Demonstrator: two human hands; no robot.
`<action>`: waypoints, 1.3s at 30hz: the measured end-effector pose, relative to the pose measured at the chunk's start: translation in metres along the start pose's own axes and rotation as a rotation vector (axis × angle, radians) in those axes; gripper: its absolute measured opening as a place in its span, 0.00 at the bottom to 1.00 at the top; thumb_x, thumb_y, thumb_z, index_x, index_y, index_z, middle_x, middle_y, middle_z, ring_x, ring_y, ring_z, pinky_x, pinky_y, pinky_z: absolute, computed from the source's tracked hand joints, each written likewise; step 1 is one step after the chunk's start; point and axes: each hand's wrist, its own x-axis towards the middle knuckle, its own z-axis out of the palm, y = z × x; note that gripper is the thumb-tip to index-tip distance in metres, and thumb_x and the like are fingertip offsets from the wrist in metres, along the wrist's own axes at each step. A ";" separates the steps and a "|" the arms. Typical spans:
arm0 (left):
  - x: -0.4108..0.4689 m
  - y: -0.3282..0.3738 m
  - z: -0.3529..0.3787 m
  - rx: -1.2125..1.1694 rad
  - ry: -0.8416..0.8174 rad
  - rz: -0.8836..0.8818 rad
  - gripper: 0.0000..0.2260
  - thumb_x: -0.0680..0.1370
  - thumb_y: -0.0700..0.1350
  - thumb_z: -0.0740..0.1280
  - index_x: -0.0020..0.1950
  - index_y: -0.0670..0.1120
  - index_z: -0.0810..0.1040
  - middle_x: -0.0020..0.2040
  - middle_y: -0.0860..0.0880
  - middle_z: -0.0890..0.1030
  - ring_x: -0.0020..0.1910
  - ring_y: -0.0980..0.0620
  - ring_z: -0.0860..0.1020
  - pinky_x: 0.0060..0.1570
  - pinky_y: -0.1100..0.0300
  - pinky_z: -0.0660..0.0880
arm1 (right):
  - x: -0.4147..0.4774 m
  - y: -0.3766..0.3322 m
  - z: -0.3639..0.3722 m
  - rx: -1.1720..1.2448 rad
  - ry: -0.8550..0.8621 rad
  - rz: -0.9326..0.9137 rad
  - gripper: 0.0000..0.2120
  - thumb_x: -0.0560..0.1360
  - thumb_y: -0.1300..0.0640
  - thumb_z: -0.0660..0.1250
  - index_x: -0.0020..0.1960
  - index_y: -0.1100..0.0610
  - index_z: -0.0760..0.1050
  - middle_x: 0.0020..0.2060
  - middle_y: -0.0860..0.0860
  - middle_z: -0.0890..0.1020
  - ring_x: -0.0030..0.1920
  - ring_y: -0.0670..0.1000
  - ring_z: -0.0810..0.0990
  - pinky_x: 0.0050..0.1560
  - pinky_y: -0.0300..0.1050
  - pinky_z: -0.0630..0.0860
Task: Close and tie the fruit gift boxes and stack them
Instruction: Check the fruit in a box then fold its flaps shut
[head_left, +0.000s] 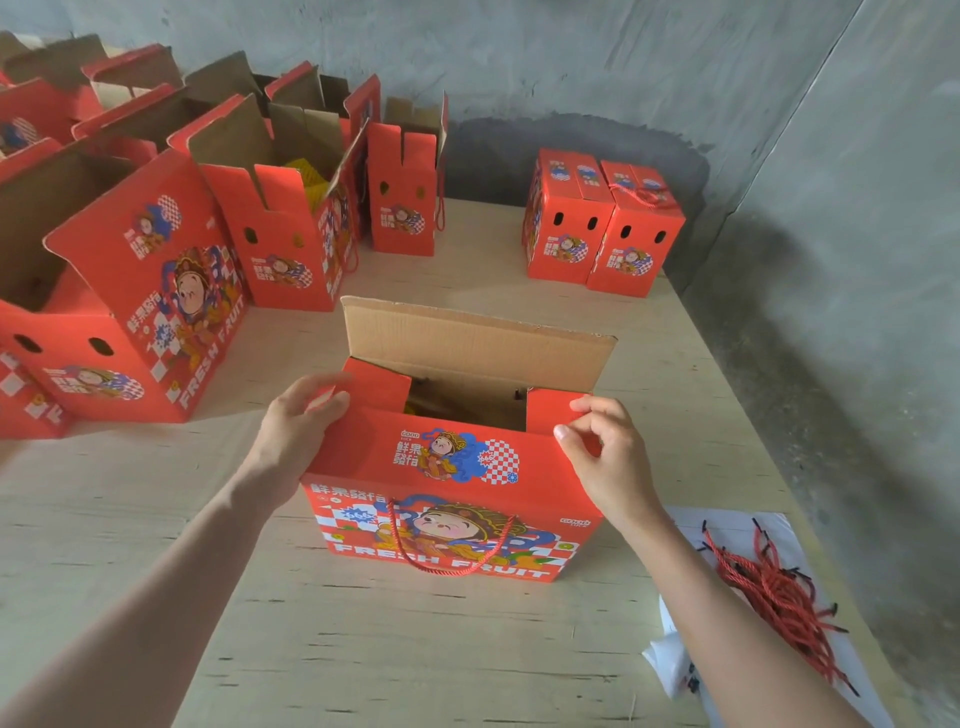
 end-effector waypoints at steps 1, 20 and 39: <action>0.000 0.000 0.000 -0.020 -0.020 -0.022 0.08 0.80 0.46 0.63 0.55 0.58 0.77 0.50 0.48 0.80 0.42 0.47 0.81 0.34 0.54 0.78 | -0.002 0.000 0.001 -0.023 0.024 0.008 0.07 0.72 0.67 0.71 0.37 0.68 0.77 0.51 0.60 0.77 0.57 0.55 0.76 0.58 0.43 0.68; 0.002 0.008 0.002 -0.076 -0.054 -0.231 0.18 0.79 0.36 0.60 0.68 0.49 0.71 0.51 0.45 0.81 0.47 0.44 0.81 0.43 0.50 0.78 | 0.004 0.013 0.001 0.232 -0.143 0.353 0.28 0.76 0.56 0.68 0.73 0.53 0.63 0.70 0.50 0.69 0.65 0.47 0.71 0.58 0.40 0.73; -0.002 0.029 0.020 0.067 -0.044 0.433 0.36 0.77 0.51 0.64 0.78 0.53 0.46 0.78 0.50 0.54 0.74 0.54 0.58 0.69 0.57 0.60 | 0.035 0.010 -0.018 1.045 -0.222 0.372 0.32 0.76 0.59 0.63 0.77 0.52 0.55 0.76 0.52 0.59 0.75 0.48 0.60 0.75 0.50 0.56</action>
